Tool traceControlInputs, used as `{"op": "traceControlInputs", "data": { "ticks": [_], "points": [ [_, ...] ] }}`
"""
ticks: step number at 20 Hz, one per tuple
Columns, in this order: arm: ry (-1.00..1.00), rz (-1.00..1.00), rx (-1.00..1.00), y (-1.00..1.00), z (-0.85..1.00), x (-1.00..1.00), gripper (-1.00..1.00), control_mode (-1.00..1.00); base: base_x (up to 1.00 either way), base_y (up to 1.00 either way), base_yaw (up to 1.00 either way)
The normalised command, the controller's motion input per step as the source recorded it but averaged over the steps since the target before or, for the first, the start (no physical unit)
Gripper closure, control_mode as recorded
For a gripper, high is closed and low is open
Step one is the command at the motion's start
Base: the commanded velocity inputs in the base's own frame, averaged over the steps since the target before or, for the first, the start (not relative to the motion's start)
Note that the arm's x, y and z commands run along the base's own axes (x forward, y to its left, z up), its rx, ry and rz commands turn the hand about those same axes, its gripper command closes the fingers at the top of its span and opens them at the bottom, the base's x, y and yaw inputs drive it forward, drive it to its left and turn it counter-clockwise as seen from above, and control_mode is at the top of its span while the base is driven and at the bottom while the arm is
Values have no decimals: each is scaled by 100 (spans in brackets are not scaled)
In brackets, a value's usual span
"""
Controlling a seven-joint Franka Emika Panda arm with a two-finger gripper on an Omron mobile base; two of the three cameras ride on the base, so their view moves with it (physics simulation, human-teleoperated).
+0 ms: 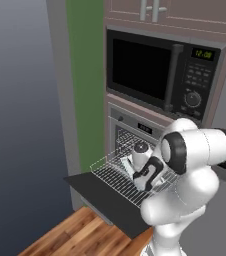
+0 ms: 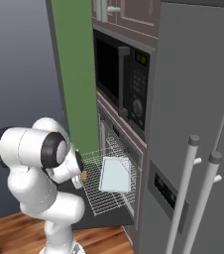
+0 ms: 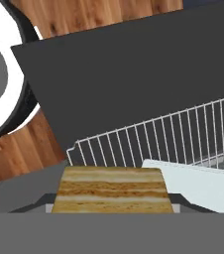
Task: Take the baked cake out of the oven and place it on the plate for cooling. Then close the oven door.
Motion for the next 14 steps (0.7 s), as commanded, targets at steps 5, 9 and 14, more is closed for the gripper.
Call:
{"op": "traceControlInputs", "data": {
  "ticks": [5, 9, 14],
  "points": [
    [16, 0, 5, 60, 100, 0, 100, -100, 0, 0, 0],
    [19, 0, 0, 71, 100, 0, 100, -100, 0, 0, 0],
    [25, -12, 0, 26, 100, -10, 100, -100, 0, 0, 0]
  ]
}}
